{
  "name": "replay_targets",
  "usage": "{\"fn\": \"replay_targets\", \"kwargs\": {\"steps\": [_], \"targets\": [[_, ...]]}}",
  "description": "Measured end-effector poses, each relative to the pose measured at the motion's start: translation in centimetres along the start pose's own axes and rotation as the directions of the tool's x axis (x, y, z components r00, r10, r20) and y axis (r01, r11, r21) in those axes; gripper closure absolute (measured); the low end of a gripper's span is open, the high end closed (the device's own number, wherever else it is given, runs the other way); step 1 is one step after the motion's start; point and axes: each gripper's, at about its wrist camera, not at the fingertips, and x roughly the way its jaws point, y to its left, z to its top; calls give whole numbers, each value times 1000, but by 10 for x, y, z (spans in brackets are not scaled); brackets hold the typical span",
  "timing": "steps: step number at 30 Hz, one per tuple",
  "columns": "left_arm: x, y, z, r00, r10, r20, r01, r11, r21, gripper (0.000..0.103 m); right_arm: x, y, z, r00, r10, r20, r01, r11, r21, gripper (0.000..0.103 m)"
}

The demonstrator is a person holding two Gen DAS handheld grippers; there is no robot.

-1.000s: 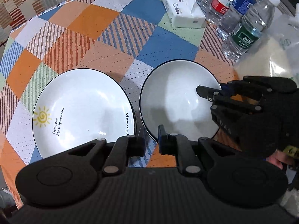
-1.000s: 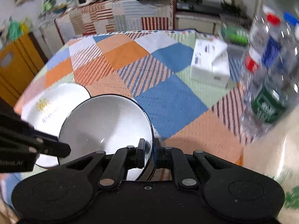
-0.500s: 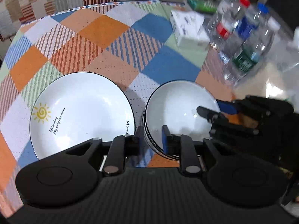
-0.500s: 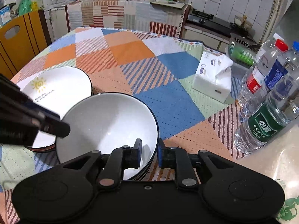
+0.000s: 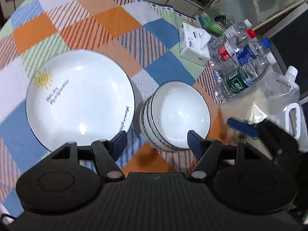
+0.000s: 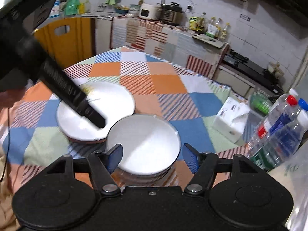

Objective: Organize plates and bowls
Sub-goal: 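Lift the three-bowl stack and carry it toward the plate stack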

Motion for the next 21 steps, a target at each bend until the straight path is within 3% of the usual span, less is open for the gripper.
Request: {"fn": "replay_targets", "kwargs": {"steps": [5,7,8,10,13,21], "targets": [[9,-1,-14,1000,8,7,-8,1000,5,35,13,5,-30,999,33,-32,-32,999,41,25],[15,0,-19,1000,2,10,-1,1000,-24,35,22,8,-39,999,28,-34,-26,999,47,12],[18,2,-20,1000,3,14,-2,999,-46,35,26,10,-44,999,24,-27,-22,999,47,11],[25,8,-23,999,45,29,-40,988,-152,35,37,14,-53,999,5,-32,-3,999,43,9],[36,10,-24,1000,14,26,-8,971,-241,35,60,17,-60,997,-39,-67,41,998,38,9],[59,2,-33,998,10,54,6,958,-287,37,90,16,-70,1000,2,4,-3,992,123,9]]}}
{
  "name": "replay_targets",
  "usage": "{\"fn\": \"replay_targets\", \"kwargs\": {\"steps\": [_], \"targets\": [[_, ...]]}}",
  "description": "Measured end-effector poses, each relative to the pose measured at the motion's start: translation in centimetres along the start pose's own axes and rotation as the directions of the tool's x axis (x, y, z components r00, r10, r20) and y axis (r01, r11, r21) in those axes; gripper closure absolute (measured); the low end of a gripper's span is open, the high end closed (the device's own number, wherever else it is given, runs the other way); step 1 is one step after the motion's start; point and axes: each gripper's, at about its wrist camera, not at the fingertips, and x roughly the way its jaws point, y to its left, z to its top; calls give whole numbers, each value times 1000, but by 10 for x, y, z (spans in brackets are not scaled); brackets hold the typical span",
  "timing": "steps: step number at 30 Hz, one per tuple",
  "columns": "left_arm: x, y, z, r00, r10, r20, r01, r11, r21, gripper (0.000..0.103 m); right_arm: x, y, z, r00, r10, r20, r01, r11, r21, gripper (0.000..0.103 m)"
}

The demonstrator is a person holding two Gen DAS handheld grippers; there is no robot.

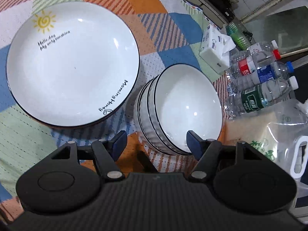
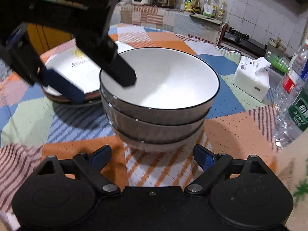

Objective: Organize plates and bowls
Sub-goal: 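Lift the three-bowl stack and carry it toward the plate stack, then lower the bowl stack onto the sun plate and open both grippers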

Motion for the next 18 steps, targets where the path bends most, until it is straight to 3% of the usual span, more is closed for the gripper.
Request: {"fn": "replay_targets", "kwargs": {"steps": [6,8,13,18], "targets": [[20,1,6,999,54,1,-54,998,-18,43,19,-9,-2,999,20,35,-20,1000,18,9],[25,0,5,998,53,-15,-53,999,0,58,24,-17,-4,998,35,45,-37,998,42,7],[29,3,6,999,39,-13,-39,999,5,62,35,-14,-3,998,17,67,-18,1000,5,0],[33,7,7,1000,27,-2,-27,1000,-10,64,40,-13,1,996,39,77,-39,999,0,0]]}}
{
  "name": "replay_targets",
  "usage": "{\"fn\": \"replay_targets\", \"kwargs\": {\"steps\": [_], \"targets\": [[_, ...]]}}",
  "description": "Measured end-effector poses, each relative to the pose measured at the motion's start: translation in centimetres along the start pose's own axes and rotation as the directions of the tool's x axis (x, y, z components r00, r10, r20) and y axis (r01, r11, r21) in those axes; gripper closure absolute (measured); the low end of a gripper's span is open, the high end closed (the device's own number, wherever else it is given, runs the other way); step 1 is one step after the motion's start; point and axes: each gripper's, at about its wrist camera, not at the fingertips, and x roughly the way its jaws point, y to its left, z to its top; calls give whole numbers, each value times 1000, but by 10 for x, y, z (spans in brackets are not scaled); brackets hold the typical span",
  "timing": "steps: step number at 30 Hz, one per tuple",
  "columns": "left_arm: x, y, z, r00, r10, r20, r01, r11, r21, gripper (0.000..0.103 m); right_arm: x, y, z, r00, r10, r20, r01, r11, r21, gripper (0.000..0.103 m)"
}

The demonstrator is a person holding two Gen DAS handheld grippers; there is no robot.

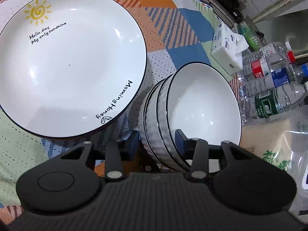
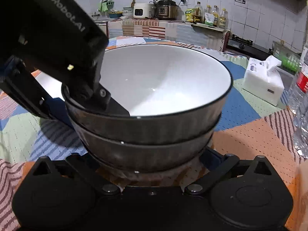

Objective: Organize plates and bowls
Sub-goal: 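Lower the bowl stack onto the sun plate and open both grippers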

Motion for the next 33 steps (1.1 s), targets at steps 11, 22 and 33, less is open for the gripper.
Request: {"fn": "replay_targets", "kwargs": {"steps": [11,22,33], "targets": [[-11,-17,-8,998,59,-34,-52,984,172,64,-9,14,-6,1000,-1,17,0,1000,31,6],[-71,-31,-2,998,52,-26,-41,945,325,64,-40,38,16,998,-28,63,29,1000,-10,7],[-142,-19,30,999,41,14,-43,932,361,64,-58,76,74,993,-31,113,41,996,-81,7]]}}
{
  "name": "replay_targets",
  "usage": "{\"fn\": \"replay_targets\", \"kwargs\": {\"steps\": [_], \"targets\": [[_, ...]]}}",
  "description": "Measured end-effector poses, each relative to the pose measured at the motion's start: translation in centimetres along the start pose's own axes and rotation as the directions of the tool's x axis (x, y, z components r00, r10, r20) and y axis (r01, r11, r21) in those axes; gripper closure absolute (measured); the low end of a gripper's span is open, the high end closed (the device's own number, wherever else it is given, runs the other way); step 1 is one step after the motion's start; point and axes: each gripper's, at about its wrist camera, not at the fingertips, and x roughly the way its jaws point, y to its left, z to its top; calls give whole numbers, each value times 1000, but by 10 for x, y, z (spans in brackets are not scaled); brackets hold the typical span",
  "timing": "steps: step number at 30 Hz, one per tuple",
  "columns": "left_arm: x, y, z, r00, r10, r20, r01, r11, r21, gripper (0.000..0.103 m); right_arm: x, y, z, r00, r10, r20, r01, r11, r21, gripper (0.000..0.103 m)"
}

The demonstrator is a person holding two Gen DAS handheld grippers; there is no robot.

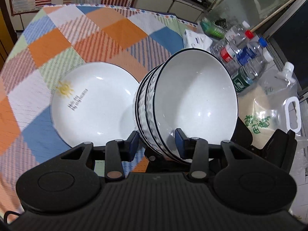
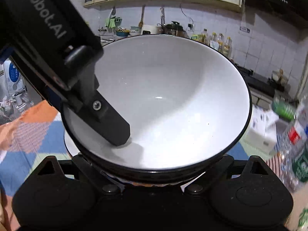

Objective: Organize plates and bowls
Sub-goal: 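Lower the bowl stack onto the sun plate and open both grippers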

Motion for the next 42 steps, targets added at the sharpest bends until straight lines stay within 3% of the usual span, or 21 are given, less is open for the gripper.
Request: {"fn": "replay_targets", "kwargs": {"steps": [8,19,32,42], "targets": [[-12,46,17,1000,24,-19,-25,1000,-17,64,24,24,25,999,46,0,-46,999,-15,7],[23,108,19,998,31,-47,-34,997,-66,65,76,59,21,996,60,-69,-63,997,-40,7],[62,122,32,992,-4,-125,-9,995,-103,65,109,49,22,986,38,-162,-38,999,4,7],[66,116,35,995,19,-93,-28,995,-93,64,120,44,17,983,39,-180,-22,995,96,7]]}}
